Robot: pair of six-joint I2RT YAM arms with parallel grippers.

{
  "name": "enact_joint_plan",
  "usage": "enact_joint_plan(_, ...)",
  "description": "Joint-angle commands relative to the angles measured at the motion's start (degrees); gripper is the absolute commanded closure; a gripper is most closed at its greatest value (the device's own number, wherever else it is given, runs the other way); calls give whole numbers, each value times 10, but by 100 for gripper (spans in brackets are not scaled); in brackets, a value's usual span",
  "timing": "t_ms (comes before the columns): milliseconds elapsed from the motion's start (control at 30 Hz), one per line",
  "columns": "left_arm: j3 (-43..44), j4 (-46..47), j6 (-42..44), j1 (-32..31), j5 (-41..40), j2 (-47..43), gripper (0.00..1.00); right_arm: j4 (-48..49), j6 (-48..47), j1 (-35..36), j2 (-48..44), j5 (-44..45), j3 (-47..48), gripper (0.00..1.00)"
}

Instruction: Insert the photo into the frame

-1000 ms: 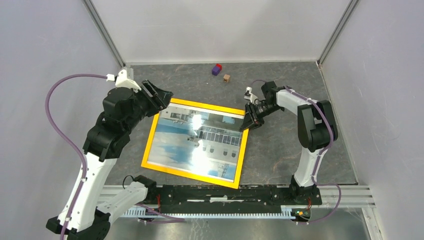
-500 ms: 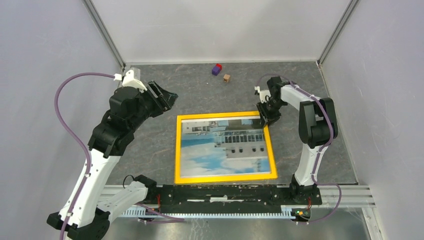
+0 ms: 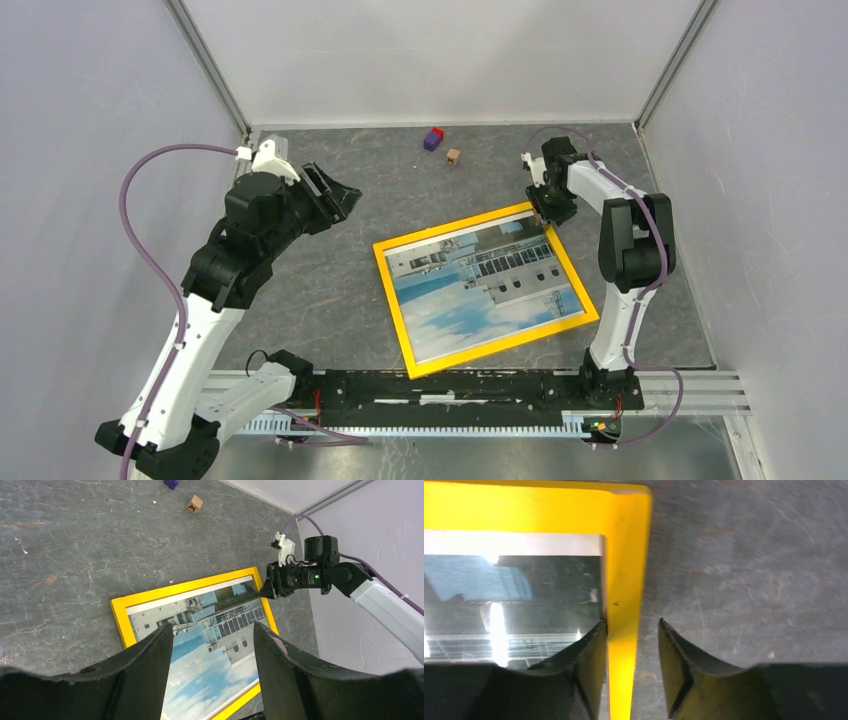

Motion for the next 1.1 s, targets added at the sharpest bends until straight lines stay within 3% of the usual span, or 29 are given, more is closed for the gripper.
enact_joint_plan(0, -5, 30, -12, -3, 12, 7, 34, 19, 39, -6, -52, 79, -18, 43)
enact_joint_plan(167, -5, 35, -13, -4, 19, 12, 33, 10, 100, -1, -159, 110, -19, 19)
enact_joint_plan(233, -4, 38, -5, -3, 28, 12, 32, 8, 112, 19, -217, 124, -25, 2)
enact_joint_plan(300, -3, 46, 8, -3, 49, 14, 26, 11, 112, 54, -276, 114, -38, 2)
enact_joint_plan(400, 1, 53, 21, -3, 70, 13, 8, 18, 129, 97, -365, 63, -65, 2)
enact_joint_plan(500, 4, 62, 30, -3, 76, 7, 1, 47, 133, 107, -468, -49, -111, 2)
enact_joint_plan(667, 15, 72, 32, -2, 79, -7, 0, 55, 134, 107, -620, -92, -148, 2)
enact_joint_plan(1067, 50, 68, 36, -2, 75, -89, 0, 29, 140, 107, -855, -32, -104, 2)
